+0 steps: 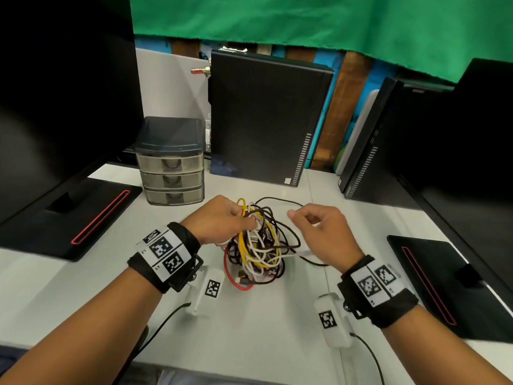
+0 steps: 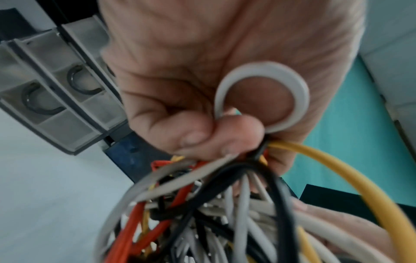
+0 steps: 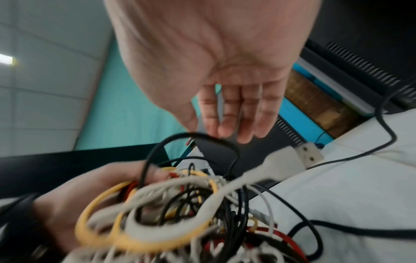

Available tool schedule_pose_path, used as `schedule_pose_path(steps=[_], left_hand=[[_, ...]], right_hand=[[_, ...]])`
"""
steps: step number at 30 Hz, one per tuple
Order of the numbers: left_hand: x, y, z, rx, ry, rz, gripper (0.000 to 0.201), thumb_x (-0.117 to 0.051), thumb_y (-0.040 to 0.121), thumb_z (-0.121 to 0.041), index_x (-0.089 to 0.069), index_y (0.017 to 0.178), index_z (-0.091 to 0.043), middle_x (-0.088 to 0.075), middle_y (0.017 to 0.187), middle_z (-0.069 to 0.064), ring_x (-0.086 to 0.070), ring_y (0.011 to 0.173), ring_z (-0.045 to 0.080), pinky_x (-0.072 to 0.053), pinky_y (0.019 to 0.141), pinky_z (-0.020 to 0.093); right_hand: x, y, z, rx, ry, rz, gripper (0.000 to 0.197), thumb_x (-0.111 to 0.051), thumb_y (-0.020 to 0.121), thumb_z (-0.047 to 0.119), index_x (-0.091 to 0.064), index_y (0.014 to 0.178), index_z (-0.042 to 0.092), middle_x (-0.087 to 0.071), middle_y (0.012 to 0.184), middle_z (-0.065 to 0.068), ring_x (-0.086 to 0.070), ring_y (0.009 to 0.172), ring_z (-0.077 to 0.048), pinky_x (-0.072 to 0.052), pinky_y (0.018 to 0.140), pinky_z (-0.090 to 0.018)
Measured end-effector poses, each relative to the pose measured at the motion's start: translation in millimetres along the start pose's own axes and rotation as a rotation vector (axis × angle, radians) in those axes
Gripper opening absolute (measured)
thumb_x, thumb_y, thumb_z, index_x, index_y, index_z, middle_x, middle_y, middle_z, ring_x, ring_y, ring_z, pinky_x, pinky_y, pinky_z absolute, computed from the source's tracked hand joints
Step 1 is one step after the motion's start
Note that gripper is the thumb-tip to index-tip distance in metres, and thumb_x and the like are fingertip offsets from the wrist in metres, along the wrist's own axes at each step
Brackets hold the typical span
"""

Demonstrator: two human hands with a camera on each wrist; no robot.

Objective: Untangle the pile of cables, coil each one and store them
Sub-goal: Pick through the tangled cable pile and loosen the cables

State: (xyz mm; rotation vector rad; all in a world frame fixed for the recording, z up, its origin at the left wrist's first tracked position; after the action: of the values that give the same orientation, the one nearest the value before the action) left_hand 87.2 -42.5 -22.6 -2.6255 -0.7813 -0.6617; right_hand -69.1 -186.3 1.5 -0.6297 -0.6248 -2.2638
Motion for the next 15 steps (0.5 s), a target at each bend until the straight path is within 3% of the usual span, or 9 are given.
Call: schedule_pose_path(steps=[2,4,6,8,11,13,15], left_hand=[[-2.6,-0.7,-4.4,-0.046,0.053,0.003,0.044,-0.075,0.086,-0.035,-0.048,0.059,-0.014,-0.041,0.046,0.000,-0.040,0.041,0.014,-0.035,0.044,0.021],[-6.0,-2.5,-8.7,-0.082,0.071,0.005,0.041,-0.074,0.087,-0.034,-0.051,0.060,-0.013,-0.043,0.047,0.000,-0.042,0.040,0.011,-0.037,0.043,0.020],[-8.9,-3.3,-10.3,-0.099,0.062,0.008,0.039,-0.074,0.088,-0.033,-0.054,0.062,-0.011,-0.046,0.048,0.001,-0.044,0.040,0.011,-0.038,0.043,0.021],[-8.3,-1.4,-7.6,-0.093,0.058,-0.026,0.041,-0.074,0.088,-0.032,-0.052,0.060,-0.012,-0.043,0.047,0.001,-0.042,0.039,0.012,-0.038,0.043,0.022],[2.7,4.3,4.9,-0.032,0.050,-0.154,0.047,-0.073,0.086,-0.032,-0.044,0.052,-0.016,-0.036,0.046,-0.001,-0.035,0.039,0.013,-0.033,0.048,0.022],[16.3,8.3,19.1,0.048,0.034,-0.255,0.044,-0.072,0.084,-0.033,-0.045,0.053,-0.016,-0.035,0.049,0.001,-0.034,0.044,0.017,-0.031,0.051,0.025],[31.9,10.5,32.6,0.117,-0.019,-0.349,0.047,-0.073,0.082,-0.032,-0.042,0.050,-0.016,-0.035,0.047,0.001,-0.035,0.044,0.020,-0.032,0.051,0.026]], right_hand=[[6.3,12.7,-15.6,-0.170,0.026,-0.013,0.030,-0.069,0.090,0.045,-0.073,0.074,0.020,-0.067,0.067,0.005,-0.063,0.069,-0.018,-0.053,0.068,-0.034],[-7.2,16.2,-26.3,-0.328,-0.010,0.160,0.039,-0.068,0.090,0.048,-0.074,0.083,0.010,-0.070,0.075,-0.003,-0.064,0.067,-0.018,-0.050,0.058,-0.027],[-22.7,14.2,-29.5,-0.346,-0.065,0.312,0.042,-0.070,0.091,0.043,-0.074,0.085,0.001,-0.067,0.069,-0.003,-0.059,0.058,-0.010,-0.043,0.053,-0.020],[-29.4,11.8,-25.8,-0.293,-0.058,0.324,0.036,-0.070,0.093,0.029,-0.072,0.083,-0.006,-0.062,0.062,-0.002,-0.053,0.047,0.002,-0.039,0.051,-0.012],[-20.4,9.3,-13.7,-0.217,0.033,0.185,0.030,-0.067,0.095,0.023,-0.070,0.080,-0.003,-0.057,0.060,0.003,-0.048,0.042,0.005,-0.040,0.048,-0.011],[6.8,8.9,-0.8,-0.157,0.127,-0.017,0.027,-0.064,0.097,0.025,-0.069,0.080,0.004,-0.058,0.063,0.004,-0.051,0.050,0.005,-0.046,0.052,-0.015],[43.7,4.4,13.9,-0.062,0.223,-0.264,0.022,-0.062,0.098,0.023,-0.068,0.080,0.010,-0.064,0.071,-0.001,-0.059,0.064,-0.003,-0.051,0.062,-0.020]])
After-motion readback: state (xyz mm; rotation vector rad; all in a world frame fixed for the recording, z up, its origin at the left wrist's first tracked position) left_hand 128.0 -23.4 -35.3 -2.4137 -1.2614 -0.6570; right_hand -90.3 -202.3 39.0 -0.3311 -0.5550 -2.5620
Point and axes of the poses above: each hand's wrist, its own y-axis towards the middle knuckle, its own x-axis out of the back of the hand, z = x × y, the point moved 8 cm from there along y, towards the middle knuckle
